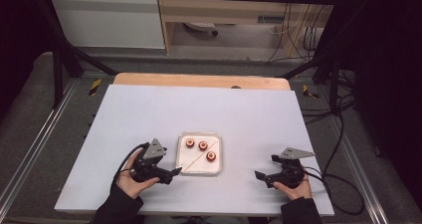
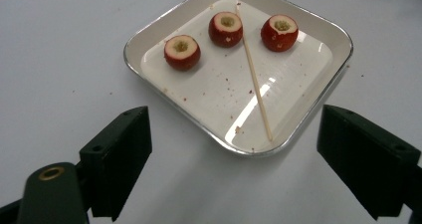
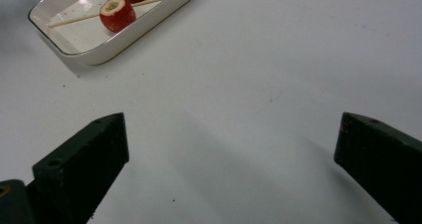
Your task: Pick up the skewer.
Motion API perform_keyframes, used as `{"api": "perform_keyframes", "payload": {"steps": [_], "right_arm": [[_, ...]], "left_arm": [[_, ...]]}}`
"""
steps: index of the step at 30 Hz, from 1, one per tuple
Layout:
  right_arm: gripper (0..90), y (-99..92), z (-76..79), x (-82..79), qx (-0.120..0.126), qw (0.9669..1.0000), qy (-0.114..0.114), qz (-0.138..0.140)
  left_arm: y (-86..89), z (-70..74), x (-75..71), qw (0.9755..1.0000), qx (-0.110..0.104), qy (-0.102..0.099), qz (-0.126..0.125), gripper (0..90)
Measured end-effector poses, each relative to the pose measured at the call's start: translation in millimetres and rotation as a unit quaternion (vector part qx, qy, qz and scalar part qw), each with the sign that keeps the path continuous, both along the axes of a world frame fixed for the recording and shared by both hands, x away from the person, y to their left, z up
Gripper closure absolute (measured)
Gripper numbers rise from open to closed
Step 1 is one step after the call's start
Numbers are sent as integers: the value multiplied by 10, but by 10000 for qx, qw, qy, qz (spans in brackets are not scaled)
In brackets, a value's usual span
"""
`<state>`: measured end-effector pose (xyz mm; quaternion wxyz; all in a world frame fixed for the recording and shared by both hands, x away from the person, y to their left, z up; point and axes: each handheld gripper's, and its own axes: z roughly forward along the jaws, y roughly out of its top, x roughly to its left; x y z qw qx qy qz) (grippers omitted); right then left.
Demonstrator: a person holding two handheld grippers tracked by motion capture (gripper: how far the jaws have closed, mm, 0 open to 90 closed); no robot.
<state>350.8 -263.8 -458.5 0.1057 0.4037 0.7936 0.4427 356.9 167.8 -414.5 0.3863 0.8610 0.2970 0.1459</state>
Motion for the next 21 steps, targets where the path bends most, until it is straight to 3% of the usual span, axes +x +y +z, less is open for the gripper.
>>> {"api": "perform_keyframes", "payload": {"steps": [10,12,19,21], "right_arm": [[12,3,-3,0,3,10000,21,-1],[13,2,-2,0,-5,10000,32,1],[13,2,-3,1,-15,10000,30,5],[13,3,-3,0,-20,10000,36,8]], "left_arm": [[-322,-55,123,9995,226,217,47,234],[-374,-79,143,9994,262,223,61,310],[-505,-170,183,9983,470,328,122,433],[-527,-190,185,9983,424,348,172,511]]}}
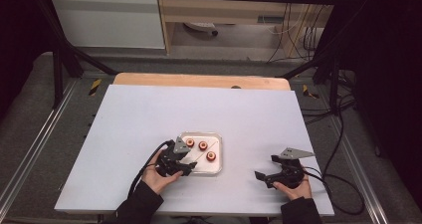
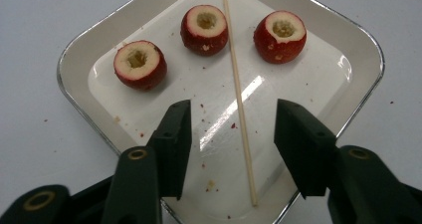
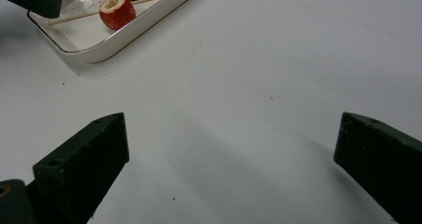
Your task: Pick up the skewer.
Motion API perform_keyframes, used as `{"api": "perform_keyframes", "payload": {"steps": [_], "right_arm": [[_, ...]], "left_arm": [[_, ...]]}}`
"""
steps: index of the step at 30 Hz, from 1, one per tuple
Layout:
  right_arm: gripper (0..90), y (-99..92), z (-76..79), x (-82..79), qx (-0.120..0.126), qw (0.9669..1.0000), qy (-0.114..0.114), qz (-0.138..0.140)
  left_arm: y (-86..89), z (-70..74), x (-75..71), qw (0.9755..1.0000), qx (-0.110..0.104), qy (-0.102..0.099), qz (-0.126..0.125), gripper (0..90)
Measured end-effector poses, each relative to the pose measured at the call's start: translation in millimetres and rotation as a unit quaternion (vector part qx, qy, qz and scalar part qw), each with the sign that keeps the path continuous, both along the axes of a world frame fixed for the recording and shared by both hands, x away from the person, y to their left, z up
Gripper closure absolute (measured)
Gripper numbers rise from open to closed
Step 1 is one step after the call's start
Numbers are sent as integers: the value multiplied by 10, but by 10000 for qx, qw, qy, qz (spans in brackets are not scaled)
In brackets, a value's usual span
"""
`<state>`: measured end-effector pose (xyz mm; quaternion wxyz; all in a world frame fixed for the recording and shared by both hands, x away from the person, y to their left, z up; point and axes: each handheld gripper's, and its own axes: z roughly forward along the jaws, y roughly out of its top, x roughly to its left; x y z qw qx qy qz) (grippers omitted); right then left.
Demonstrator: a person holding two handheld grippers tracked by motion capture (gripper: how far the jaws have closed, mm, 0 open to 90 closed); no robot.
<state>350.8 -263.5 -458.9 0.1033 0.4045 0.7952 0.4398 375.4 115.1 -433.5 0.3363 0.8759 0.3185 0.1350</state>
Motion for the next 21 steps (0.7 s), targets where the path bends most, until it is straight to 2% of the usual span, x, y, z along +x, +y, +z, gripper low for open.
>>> {"api": "perform_keyframes", "payload": {"steps": [1,4,10,13,21], "right_arm": [[13,0,0,0,0,10000,0,0],[13,-2,1,1,5,10000,-8,1],[14,4,-4,3,-7,10000,19,6],[15,1,-1,1,3,10000,6,2],[16,4,-1,3,13,10000,11,2]], "left_arm": [[-8,-7,2,10000,-31,5,38,511],[-32,-29,-1,10000,-69,42,27,609],[-43,-67,-24,9998,-143,41,136,723],[-57,-93,-29,9997,-153,105,135,745],[-55,-120,-45,9991,-239,26,335,837]]}}
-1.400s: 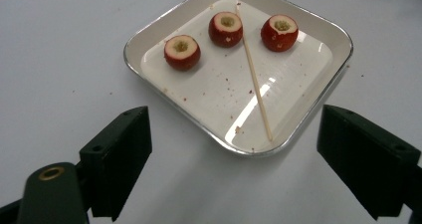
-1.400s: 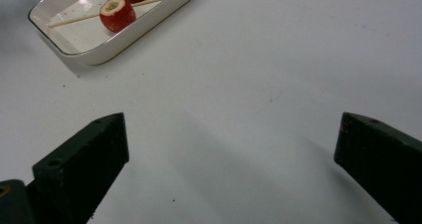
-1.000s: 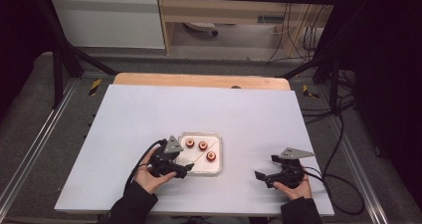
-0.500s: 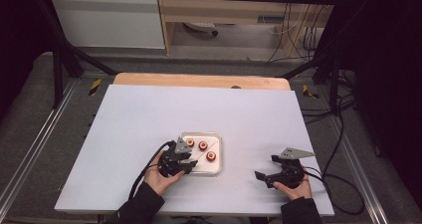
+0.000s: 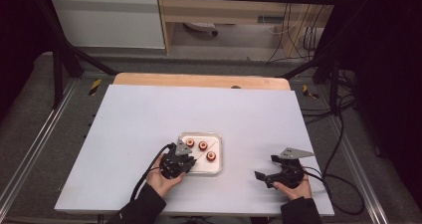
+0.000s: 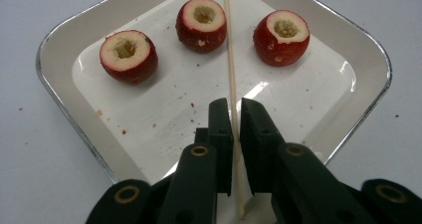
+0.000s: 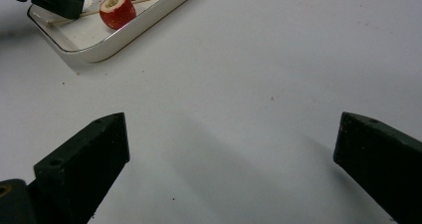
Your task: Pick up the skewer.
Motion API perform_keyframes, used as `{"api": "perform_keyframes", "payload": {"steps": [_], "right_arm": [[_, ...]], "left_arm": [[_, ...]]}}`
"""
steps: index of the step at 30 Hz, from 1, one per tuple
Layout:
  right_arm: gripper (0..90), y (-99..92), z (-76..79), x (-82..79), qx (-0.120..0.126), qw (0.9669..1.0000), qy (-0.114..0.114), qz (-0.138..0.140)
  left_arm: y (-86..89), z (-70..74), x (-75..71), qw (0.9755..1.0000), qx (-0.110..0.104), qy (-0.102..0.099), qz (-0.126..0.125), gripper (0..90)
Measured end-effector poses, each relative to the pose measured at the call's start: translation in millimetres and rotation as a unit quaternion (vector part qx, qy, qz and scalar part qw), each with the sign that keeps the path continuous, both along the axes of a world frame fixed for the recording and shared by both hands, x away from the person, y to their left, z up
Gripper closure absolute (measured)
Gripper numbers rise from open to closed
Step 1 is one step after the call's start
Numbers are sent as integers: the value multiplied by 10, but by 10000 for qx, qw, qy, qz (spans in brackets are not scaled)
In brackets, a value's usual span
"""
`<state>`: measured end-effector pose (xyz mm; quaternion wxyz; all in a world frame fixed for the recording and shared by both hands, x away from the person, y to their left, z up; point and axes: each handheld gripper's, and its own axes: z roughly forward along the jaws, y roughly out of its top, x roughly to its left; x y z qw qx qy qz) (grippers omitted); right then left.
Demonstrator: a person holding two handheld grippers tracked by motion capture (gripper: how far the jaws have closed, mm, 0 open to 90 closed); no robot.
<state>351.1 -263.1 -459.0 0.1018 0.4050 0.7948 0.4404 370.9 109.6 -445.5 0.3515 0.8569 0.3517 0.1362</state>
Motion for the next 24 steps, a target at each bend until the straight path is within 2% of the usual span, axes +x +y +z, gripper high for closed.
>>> {"api": "perform_keyframes", "payload": {"steps": [11,16,24], "right_arm": [[17,1,-1,2,-1,10000,15,12],[17,2,-1,2,6,10000,21,14],[17,3,-4,3,-2,10000,16,16]], "left_arm": [[8,-6,-6,9999,-47,14,119,878],[28,-13,-2,9998,-163,59,97,885],[88,33,-5,9991,-410,12,61,886]]}}
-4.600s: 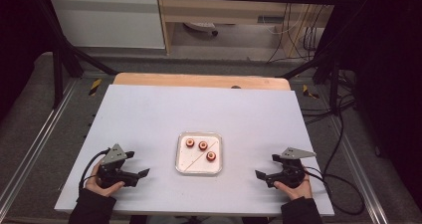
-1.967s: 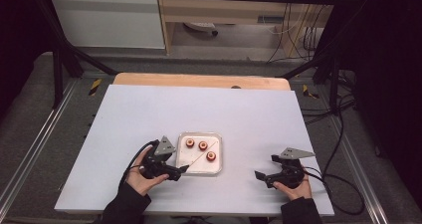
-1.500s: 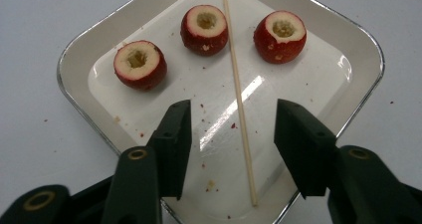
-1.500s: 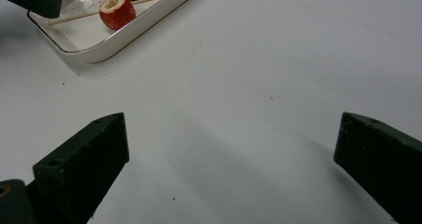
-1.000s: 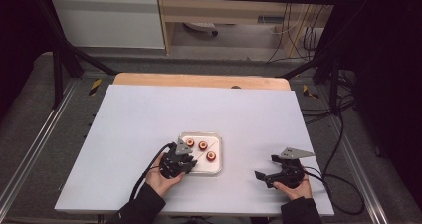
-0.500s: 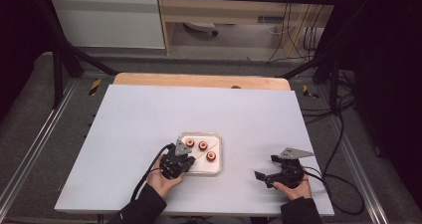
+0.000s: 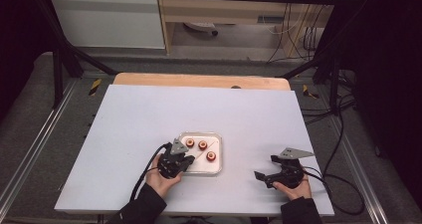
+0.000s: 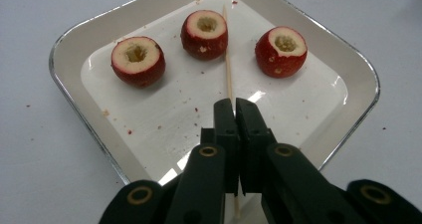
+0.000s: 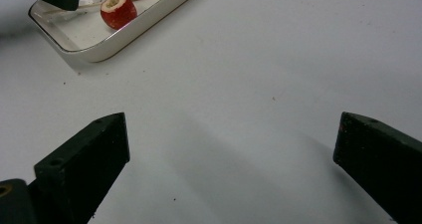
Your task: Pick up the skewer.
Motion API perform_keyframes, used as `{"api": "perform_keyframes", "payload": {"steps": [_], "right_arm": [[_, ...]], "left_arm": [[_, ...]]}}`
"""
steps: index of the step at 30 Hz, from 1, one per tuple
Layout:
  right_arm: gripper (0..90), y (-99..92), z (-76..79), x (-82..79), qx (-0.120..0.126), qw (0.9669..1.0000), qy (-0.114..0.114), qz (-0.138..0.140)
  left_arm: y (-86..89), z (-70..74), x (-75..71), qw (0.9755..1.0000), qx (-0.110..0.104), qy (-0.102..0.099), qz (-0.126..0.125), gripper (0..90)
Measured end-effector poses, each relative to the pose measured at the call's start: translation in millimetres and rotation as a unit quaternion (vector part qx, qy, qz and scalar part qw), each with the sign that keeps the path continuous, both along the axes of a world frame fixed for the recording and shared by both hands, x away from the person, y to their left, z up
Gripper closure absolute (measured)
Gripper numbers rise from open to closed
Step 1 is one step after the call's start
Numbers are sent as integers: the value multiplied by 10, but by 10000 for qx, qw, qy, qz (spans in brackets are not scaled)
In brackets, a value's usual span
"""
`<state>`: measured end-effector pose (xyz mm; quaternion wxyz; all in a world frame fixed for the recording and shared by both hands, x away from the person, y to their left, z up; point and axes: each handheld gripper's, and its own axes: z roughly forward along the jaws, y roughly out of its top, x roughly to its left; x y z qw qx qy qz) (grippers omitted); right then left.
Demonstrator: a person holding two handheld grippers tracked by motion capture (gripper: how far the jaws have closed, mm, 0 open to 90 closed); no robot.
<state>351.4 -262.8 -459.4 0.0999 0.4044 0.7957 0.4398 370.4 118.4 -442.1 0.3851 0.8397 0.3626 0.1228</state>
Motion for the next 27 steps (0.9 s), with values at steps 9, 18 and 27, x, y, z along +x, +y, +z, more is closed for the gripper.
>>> {"api": "perform_keyframes", "payload": {"steps": [9,18,27], "right_arm": [[17,-2,6,-3,4,10000,-32,3],[14,37,34,-7,-100,9999,-120,72],[8,181,128,-24,-378,9984,-369,199]], "left_arm": [[57,104,-41,9995,-272,-145,-103,886],[121,228,-69,9987,-398,-208,-254,886],[147,342,-95,9977,-433,-252,-459,886]]}}
